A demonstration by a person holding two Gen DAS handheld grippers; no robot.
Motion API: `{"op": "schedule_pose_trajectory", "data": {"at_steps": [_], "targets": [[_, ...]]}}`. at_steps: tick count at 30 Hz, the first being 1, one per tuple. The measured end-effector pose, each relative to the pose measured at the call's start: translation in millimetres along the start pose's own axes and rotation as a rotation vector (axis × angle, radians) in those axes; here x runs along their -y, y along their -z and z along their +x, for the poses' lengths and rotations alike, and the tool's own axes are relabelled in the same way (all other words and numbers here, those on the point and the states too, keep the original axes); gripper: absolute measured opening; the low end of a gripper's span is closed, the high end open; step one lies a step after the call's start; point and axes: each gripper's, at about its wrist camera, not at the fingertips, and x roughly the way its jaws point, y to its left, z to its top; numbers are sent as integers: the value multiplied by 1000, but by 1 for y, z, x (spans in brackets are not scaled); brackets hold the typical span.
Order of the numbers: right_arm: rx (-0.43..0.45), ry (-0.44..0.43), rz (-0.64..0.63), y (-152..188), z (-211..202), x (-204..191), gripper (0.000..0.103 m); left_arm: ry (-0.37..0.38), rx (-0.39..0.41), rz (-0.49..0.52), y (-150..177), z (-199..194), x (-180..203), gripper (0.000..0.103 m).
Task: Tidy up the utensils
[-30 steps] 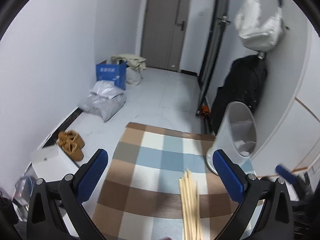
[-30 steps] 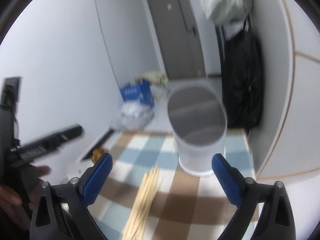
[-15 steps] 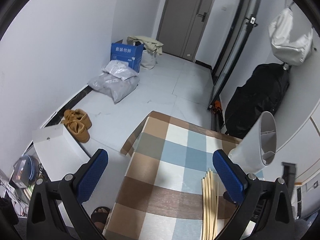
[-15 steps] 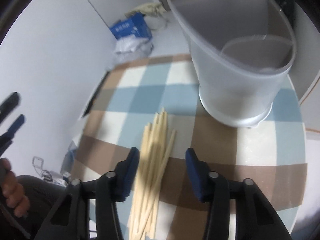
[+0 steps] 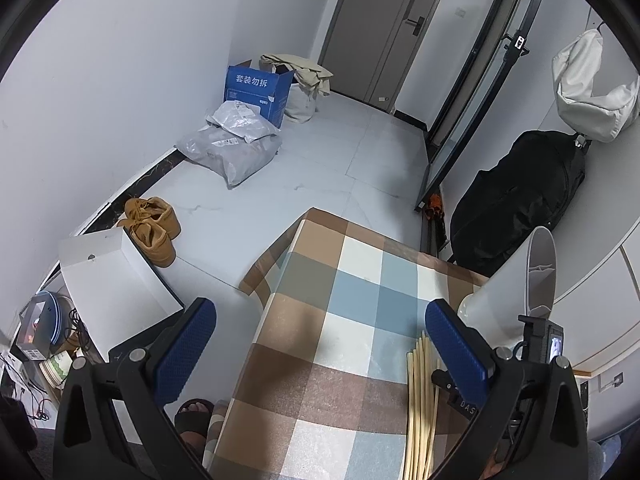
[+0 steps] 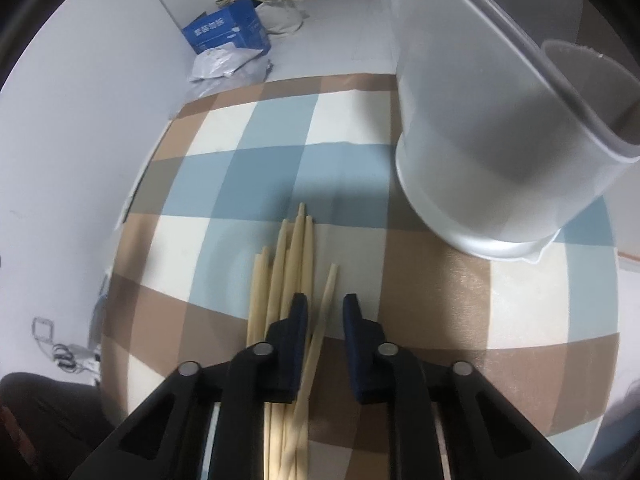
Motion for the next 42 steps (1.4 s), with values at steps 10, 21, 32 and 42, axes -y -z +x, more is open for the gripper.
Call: {"op": "schedule_pose_trajectory", "data": {"at_steps": [10, 21, 32, 42], "targets": [[103, -69, 113, 10, -22, 20, 3, -40, -13, 55, 7, 6, 3, 102], [280, -268, 299, 24, -82, 85, 2, 23, -316, 181, 46, 56, 39, 102], [396, -402, 408, 39, -110, 132, 1, -63, -465, 324, 82, 78, 66, 102], [446, -401, 337, 39, -128, 129, 0, -115, -512, 342, 93, 85, 66, 102]]}}
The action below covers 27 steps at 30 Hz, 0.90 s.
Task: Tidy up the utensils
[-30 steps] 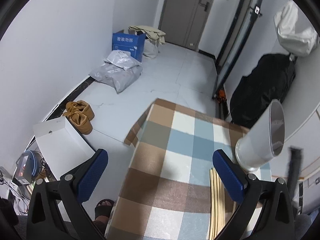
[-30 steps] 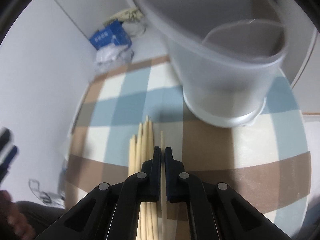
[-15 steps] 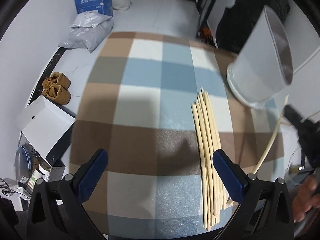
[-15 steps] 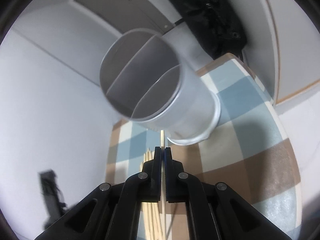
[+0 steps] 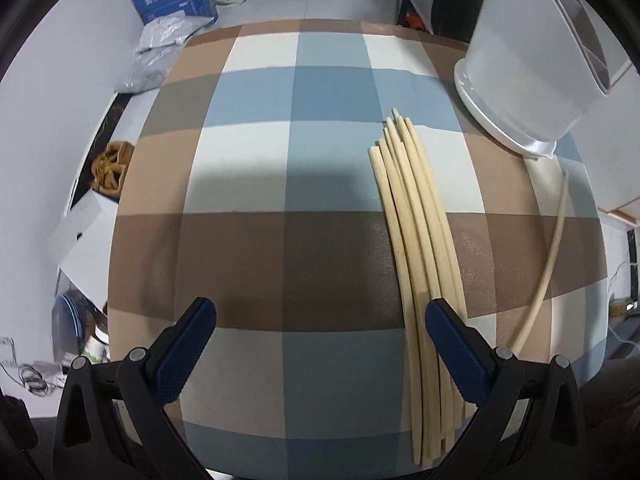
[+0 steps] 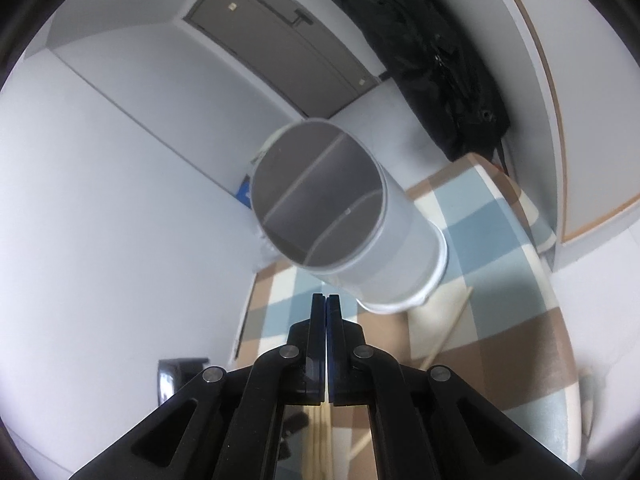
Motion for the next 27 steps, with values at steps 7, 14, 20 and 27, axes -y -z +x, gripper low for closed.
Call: {"op": "schedule_pose_trajectory", "data": {"at_steps": [7, 14, 20, 27], "targets": [[-42, 22, 40, 5, -5, 8, 1, -16, -4, -47, 2, 0, -8, 102], [-86, 47, 118, 6, 8, 29, 3, 4, -19, -50, -4, 7, -1, 102], [-81, 71, 80, 8, 7, 20, 3, 4, -22, -48, -3, 7, 0, 102], [-100, 119, 83, 12, 11, 24, 23, -12, -32, -71, -5, 8, -8, 102]]}}
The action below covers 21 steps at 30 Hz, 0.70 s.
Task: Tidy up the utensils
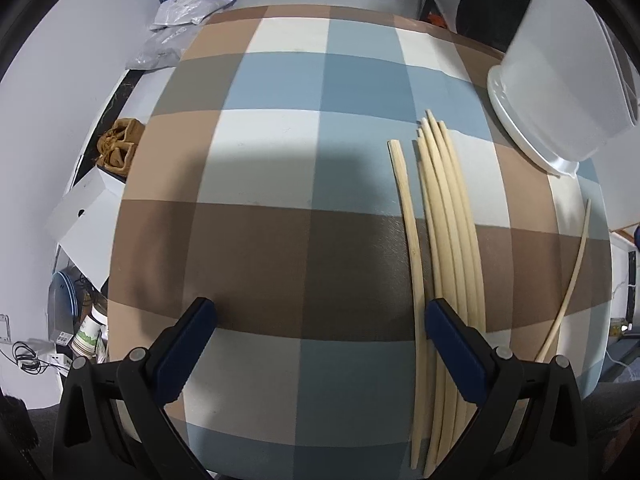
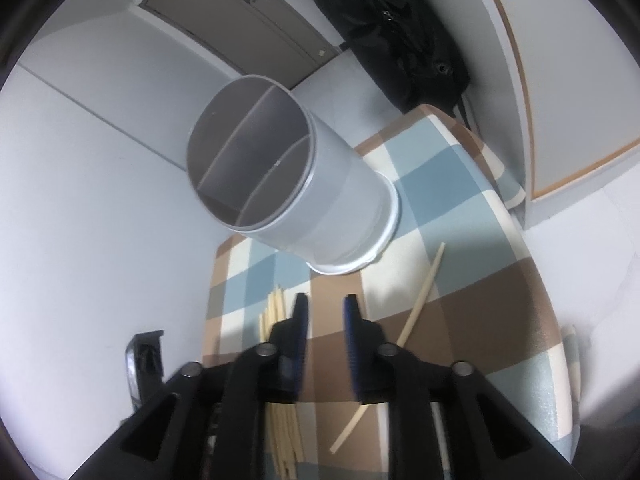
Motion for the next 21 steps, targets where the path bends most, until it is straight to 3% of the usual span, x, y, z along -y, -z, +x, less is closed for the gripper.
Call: {"op": "schedule_pose_trajectory", "data": {"at_steps": [3, 5, 17, 21], "targets": [[4, 34, -1, 0, 0, 3, 30, -18, 13, -5, -4, -1, -2, 99], [2, 58, -7, 0, 1, 3, 41, -35, 18, 8, -9, 0, 0, 91], [-5, 129, -23, -5, 5, 13, 49, -45, 64, 15, -50, 13, 2, 89], [-5, 190, -52, -10, 8, 18, 50, -18, 72, 20, -52, 11, 0, 67]]}}
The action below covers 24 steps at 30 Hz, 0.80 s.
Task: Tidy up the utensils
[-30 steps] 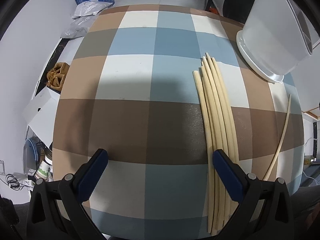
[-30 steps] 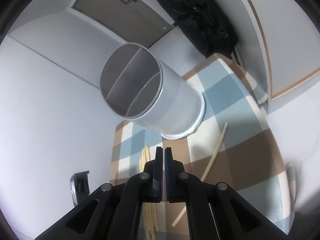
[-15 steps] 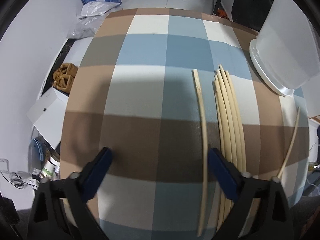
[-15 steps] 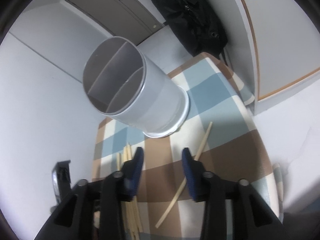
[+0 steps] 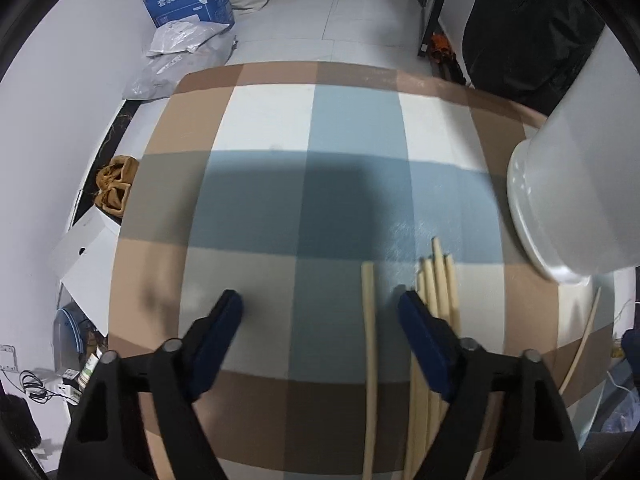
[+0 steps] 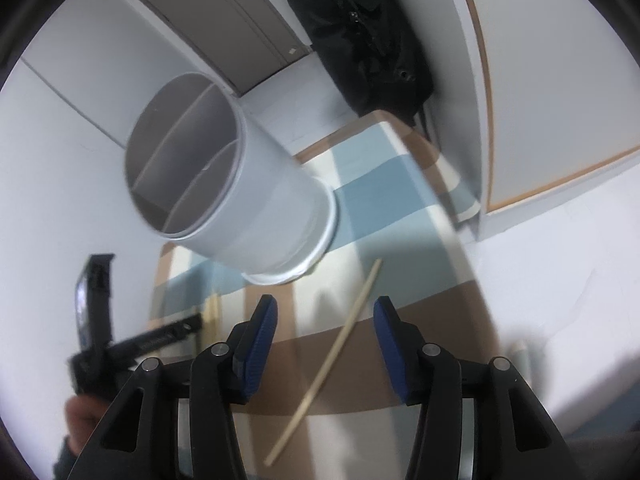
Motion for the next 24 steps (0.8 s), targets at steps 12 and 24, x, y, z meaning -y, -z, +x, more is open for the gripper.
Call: {"op": "schedule_pose_trajectory", "data": {"at_steps": [12, 24], "targets": [[-101, 113, -50, -12, 38, 6, 37, 105, 2, -19, -2, -8, -2, 1], [-44, 220, -159, -1, 52, -21, 2, 213, 121, -61, 3, -55, -19, 1]]}}
